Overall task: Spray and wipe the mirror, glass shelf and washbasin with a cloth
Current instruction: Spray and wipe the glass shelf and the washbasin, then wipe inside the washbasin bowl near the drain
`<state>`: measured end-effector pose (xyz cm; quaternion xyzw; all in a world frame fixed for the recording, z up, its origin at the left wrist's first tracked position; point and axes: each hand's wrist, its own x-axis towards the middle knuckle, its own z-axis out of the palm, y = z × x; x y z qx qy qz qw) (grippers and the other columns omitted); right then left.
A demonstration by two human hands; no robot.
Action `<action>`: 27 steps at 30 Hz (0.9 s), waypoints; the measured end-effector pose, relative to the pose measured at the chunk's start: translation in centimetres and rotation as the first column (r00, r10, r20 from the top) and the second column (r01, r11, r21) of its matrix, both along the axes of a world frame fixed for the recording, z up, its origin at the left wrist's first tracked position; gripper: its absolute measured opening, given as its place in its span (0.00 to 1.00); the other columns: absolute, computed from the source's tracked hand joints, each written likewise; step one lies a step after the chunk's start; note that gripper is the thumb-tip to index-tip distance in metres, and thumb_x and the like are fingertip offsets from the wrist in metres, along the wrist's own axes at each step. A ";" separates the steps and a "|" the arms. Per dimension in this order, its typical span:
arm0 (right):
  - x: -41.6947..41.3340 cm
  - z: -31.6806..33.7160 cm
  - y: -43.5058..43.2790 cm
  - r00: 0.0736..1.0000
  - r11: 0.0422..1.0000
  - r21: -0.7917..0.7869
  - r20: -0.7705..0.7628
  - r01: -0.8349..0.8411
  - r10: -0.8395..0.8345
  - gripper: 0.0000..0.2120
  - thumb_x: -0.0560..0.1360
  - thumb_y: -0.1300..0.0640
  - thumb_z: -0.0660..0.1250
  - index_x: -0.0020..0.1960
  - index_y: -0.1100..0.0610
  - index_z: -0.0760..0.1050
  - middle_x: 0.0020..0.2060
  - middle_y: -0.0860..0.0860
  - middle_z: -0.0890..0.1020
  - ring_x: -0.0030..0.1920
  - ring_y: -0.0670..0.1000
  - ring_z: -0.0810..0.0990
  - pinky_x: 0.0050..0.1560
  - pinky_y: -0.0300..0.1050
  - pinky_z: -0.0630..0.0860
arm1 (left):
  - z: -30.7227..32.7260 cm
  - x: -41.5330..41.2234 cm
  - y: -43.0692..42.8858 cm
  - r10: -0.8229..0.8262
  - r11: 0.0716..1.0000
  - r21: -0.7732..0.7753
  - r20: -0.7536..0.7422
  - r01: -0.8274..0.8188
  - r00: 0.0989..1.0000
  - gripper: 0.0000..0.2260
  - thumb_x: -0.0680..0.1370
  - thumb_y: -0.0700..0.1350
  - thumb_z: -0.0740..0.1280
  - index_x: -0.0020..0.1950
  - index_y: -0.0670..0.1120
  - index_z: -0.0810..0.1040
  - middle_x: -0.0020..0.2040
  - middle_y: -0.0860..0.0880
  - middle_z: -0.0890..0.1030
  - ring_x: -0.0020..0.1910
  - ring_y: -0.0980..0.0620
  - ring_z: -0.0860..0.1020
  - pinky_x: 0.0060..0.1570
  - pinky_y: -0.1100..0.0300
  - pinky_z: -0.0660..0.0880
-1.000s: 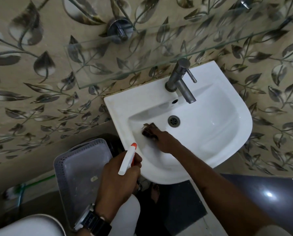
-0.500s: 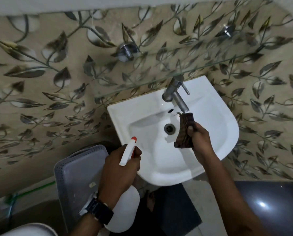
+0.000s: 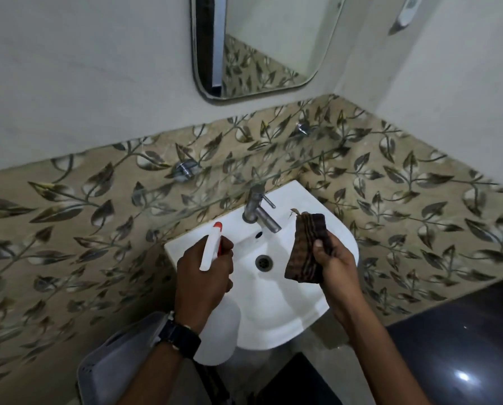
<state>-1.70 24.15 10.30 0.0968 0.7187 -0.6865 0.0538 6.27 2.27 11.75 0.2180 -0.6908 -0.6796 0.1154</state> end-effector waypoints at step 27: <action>8.1 -24.5 -29.9 0.100 -0.153 0.434 0.508 -0.888 0.856 0.17 0.84 0.59 0.59 0.70 0.47 0.74 0.58 0.54 0.80 0.47 0.51 0.81 0.30 0.33 0.79 | -27.6 16.5 -2.1 0.935 0.338 -0.512 0.281 -0.790 0.218 0.26 0.79 0.55 0.72 0.63 0.32 0.78 0.57 0.32 0.82 0.54 0.30 0.82 0.56 0.38 0.80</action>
